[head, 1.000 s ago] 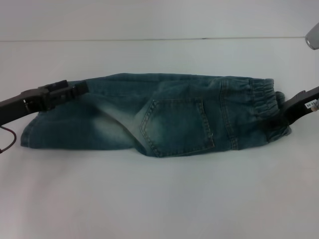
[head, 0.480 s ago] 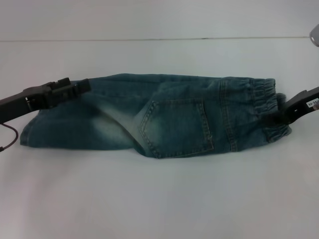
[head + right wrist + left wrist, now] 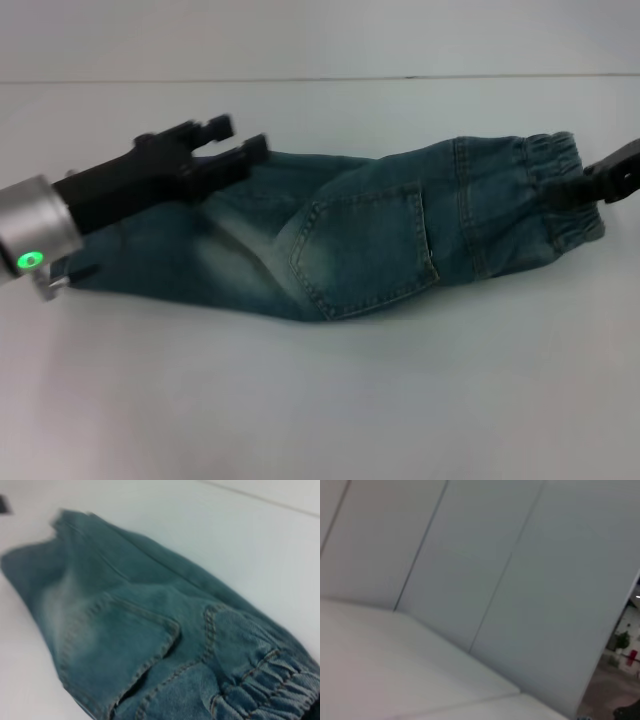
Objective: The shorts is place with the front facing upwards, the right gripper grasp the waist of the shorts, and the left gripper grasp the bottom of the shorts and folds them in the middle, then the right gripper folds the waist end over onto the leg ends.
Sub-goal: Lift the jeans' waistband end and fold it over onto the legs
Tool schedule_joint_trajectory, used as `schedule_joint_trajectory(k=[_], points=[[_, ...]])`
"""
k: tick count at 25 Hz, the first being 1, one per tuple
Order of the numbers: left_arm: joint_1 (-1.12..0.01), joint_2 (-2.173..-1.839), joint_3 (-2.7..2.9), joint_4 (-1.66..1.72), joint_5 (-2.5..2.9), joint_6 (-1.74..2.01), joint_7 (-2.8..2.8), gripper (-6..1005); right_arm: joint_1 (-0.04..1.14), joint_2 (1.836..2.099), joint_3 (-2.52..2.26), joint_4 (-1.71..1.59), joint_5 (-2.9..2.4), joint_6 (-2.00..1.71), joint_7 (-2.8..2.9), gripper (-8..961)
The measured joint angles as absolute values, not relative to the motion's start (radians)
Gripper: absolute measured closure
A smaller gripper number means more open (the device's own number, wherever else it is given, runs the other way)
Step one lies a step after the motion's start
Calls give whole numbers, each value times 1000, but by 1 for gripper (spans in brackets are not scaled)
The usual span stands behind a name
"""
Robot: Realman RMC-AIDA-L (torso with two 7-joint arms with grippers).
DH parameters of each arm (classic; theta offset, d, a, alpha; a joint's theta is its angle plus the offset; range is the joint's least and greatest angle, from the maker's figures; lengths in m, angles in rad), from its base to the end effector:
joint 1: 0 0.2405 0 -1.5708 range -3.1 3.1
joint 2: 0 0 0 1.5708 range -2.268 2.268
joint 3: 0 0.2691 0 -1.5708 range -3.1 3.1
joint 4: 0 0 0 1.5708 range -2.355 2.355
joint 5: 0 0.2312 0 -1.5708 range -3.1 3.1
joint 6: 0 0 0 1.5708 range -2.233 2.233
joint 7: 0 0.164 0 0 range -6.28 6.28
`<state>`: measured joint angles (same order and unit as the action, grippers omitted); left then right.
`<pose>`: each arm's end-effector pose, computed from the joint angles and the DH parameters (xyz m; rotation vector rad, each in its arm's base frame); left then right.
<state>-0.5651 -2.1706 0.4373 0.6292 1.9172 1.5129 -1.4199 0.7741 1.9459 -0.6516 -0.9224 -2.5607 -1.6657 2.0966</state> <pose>-0.2601 0.3786 -0.0212 -2.4082 -0.7944 -1.0323 0.2547 0.4246 0.0700 -2.6311 1.1009 -0.0433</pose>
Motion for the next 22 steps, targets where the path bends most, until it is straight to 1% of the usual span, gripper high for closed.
schedule_joint_trajectory(k=[3,5,9,11,14,16,20,22], points=[[-614,-2171,442,491,1824,1425,-1207,137,774,1923,-636,-953,-2500,-1739,2111,839],[-646,-2174,440,403,1756,1285,-1040,328,775,1907,-625,-966,-2451,-1787,2131,838],[-707,-2175,390,173,1548,1012,-562,531,775,1876,-619,-989,-2329,-1861,2170,838],[-723,-2175,349,86,1472,960,-355,621,777,1864,-619,-996,-2271,-1884,2192,838],[-742,-2175,263,-39,1427,902,-66,739,789,1850,-622,-1017,-2212,-1899,2219,838],[-746,-2175,252,-87,1439,890,24,818,806,1844,-621,-1030,-2200,-1901,2231,838],[-746,-2175,255,-156,1474,895,48,884,853,1840,-628,-1037,-2200,-1885,2244,841],[-747,-2175,251,-183,1477,903,44,917,877,1845,-639,-1034,-2207,-1867,2244,842]])
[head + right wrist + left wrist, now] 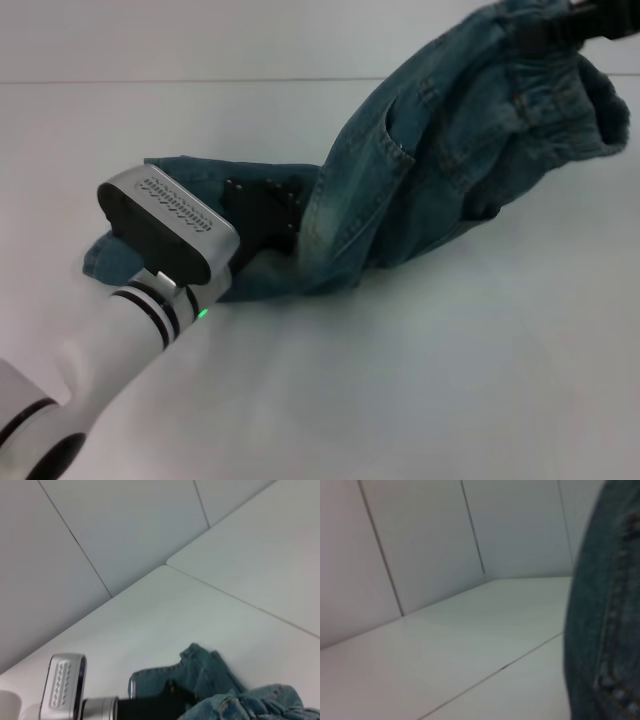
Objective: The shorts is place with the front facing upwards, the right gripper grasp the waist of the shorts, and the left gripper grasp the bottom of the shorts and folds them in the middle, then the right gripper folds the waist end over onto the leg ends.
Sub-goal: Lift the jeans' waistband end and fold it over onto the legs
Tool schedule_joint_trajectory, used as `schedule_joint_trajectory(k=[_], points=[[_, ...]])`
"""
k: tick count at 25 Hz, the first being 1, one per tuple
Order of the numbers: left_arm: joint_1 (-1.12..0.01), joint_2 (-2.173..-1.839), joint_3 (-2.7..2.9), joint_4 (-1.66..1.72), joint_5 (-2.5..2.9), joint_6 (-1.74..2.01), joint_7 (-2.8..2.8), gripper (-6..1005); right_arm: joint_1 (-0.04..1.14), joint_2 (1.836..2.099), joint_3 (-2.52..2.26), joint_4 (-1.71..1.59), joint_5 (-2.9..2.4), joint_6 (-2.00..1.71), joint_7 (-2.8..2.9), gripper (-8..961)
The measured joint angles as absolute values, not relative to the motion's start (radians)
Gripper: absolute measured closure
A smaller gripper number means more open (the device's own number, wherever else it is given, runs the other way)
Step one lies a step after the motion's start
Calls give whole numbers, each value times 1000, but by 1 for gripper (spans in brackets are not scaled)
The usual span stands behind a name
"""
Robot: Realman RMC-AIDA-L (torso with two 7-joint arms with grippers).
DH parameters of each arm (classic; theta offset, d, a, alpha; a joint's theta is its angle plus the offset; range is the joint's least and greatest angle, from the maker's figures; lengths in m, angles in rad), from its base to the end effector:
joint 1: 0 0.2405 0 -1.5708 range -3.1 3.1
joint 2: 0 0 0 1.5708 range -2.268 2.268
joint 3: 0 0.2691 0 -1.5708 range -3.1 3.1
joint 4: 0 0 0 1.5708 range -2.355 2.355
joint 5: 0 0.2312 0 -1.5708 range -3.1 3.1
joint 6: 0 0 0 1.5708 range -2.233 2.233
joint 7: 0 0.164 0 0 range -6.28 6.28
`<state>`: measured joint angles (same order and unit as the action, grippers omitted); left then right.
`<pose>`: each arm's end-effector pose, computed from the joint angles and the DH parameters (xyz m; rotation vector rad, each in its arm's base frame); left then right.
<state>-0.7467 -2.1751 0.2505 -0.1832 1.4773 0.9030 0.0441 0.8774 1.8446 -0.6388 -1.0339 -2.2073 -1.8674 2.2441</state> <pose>-0.2523 0.3863 -0.1646 -2.1666 -0.2933 -0.4740 0.1466 0.4372 0.1332 -2.7816 0.9211 0.3649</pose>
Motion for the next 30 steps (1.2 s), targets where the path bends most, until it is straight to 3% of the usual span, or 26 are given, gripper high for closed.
schedule_joint_trajectory(k=[5,19,30], points=[[-762,-2175,244,-246,1477,933,31,1000,925,1858,-682,-1024,-2213,-1819,2244,843],[-788,-2175,87,-447,1691,914,17,997,1043,1911,-760,-988,-2209,-1816,2258,842],[-688,-2175,19,-442,1733,960,14,995,1010,1899,-774,-930,-2216,-1808,2218,843]])
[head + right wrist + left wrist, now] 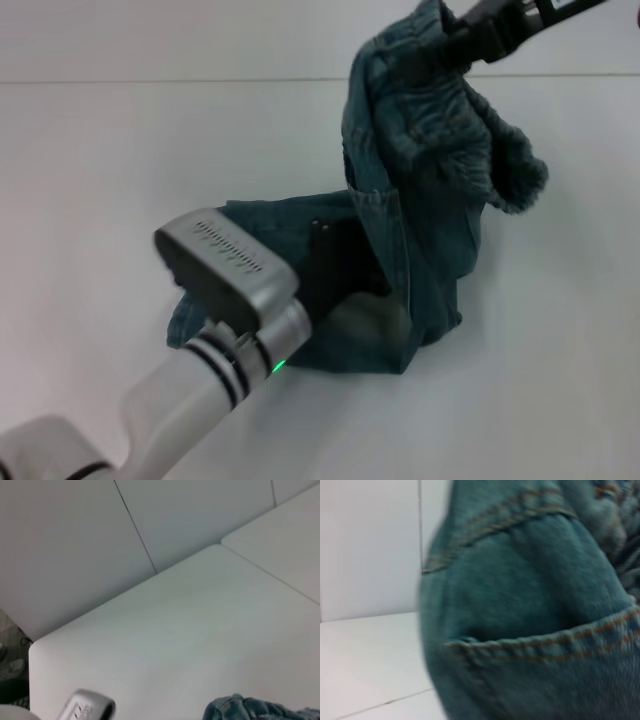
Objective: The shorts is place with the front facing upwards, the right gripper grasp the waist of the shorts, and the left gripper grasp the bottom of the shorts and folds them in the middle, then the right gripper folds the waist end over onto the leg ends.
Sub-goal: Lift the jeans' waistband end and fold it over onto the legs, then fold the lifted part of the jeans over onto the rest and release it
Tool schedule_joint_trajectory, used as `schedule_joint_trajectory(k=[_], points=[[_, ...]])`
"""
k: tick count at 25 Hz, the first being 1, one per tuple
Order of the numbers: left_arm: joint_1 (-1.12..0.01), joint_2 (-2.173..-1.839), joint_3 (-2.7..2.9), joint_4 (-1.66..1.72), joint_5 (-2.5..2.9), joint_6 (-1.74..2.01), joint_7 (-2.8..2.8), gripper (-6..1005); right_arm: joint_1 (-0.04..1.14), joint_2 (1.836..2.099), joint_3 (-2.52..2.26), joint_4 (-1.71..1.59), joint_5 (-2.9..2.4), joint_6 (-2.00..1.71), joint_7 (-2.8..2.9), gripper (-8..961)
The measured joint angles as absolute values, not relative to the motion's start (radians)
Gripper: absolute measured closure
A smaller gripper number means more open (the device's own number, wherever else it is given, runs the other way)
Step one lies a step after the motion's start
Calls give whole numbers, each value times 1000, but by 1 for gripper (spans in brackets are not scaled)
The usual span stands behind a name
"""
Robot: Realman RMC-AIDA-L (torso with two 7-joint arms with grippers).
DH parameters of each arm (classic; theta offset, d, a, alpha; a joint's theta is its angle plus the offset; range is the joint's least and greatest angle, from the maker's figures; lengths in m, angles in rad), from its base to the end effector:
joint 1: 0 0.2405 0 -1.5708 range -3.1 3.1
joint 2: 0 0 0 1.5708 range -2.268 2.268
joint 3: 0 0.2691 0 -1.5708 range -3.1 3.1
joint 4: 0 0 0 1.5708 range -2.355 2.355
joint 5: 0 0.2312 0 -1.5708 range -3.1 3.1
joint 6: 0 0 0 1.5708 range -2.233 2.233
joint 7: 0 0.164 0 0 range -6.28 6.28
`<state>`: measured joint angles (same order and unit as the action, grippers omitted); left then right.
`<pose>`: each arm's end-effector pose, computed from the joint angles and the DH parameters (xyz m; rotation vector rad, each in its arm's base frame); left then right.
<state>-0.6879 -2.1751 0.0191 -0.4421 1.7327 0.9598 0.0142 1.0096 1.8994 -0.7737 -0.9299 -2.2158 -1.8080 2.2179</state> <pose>-0.1991 0.3313 -0.2069 -2.2439 -0.4856 -0.7669 0.0943 0.4488 0.0732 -2.9615 0.7969 0.2607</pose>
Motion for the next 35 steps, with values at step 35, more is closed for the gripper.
schedule_joint_trajectory(k=[35], points=[[-265,-2175,-245,-83,1723,1538,-397,992,1180,2063,-1014,-601,-2219,-1672,1995,705]])
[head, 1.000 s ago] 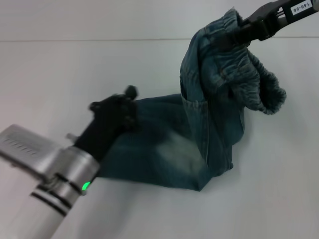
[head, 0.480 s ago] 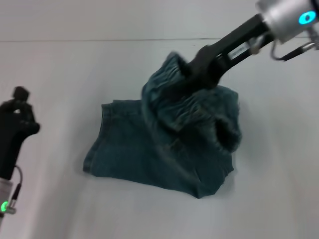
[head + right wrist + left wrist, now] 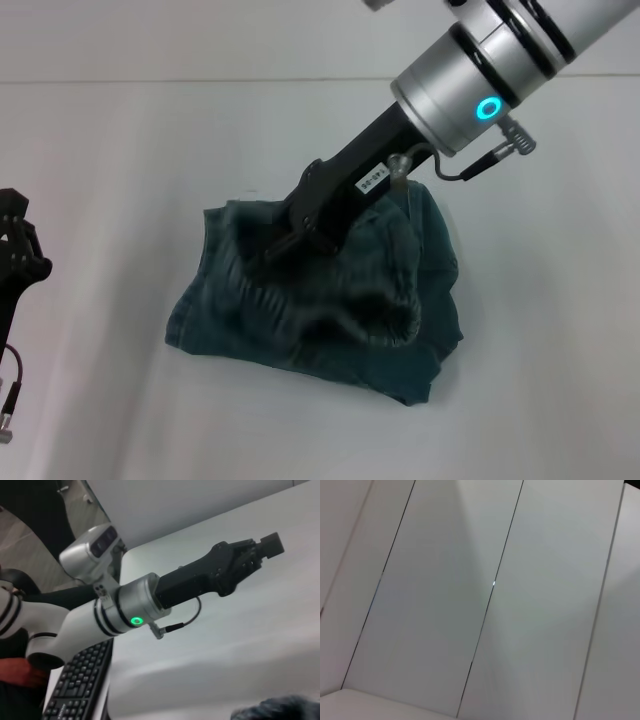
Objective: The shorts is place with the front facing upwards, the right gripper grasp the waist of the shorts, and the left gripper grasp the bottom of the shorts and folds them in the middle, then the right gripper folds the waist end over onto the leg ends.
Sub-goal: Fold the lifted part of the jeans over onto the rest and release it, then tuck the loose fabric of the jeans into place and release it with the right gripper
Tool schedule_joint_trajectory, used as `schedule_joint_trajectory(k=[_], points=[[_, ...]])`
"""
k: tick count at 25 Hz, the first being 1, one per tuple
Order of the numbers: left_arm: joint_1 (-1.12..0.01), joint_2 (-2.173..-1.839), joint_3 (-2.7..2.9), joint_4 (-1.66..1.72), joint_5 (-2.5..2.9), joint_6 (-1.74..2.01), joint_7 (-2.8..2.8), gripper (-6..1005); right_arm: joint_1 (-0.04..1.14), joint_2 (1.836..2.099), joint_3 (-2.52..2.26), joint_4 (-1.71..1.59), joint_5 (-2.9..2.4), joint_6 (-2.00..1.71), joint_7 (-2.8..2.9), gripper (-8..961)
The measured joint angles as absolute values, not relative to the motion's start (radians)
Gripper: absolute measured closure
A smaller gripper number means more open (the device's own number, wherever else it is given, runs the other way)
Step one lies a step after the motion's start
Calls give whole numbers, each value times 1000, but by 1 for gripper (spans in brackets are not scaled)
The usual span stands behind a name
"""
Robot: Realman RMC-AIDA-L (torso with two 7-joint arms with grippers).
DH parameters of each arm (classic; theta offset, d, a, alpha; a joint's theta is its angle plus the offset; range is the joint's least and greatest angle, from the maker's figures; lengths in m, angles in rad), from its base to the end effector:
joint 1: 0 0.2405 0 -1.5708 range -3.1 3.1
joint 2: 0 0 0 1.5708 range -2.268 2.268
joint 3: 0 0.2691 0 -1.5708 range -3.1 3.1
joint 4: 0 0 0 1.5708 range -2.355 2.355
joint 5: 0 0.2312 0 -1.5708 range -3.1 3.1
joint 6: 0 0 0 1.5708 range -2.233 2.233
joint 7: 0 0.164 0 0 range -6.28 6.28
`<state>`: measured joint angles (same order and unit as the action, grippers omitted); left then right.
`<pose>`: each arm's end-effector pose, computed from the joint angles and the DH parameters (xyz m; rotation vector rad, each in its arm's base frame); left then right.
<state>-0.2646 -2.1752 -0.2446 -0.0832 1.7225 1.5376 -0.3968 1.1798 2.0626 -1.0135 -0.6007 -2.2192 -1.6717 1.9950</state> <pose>-0.3534 0.2697 -0.0484 -1.4416 -0.6879 -1.0176 0.0575 0.4093 -0.0751 2.8693 -0.4504 -0.0079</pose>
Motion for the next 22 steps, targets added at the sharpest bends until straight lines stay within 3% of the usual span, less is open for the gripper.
schedule_joint_trajectory(k=[10,15,19,22], points=[[-273,-2172,-245,-83,1723,1516,-397,992,1170,2053,-1037,-603,-2251,-1617,2013,487],[-277,-2170,-251,-81,1723,1514,-397,992,1143,2018,-1038,-653,-2273,-1802,2009,274],[-283,-2169,-259,-71,1722,1511,-409,992,1112,2008,-1049,-685,-2293,-1917,2004,129],[-291,-2169,-260,-69,1721,1502,-416,992,1083,2015,-1055,-697,-2351,-1958,2004,41]])
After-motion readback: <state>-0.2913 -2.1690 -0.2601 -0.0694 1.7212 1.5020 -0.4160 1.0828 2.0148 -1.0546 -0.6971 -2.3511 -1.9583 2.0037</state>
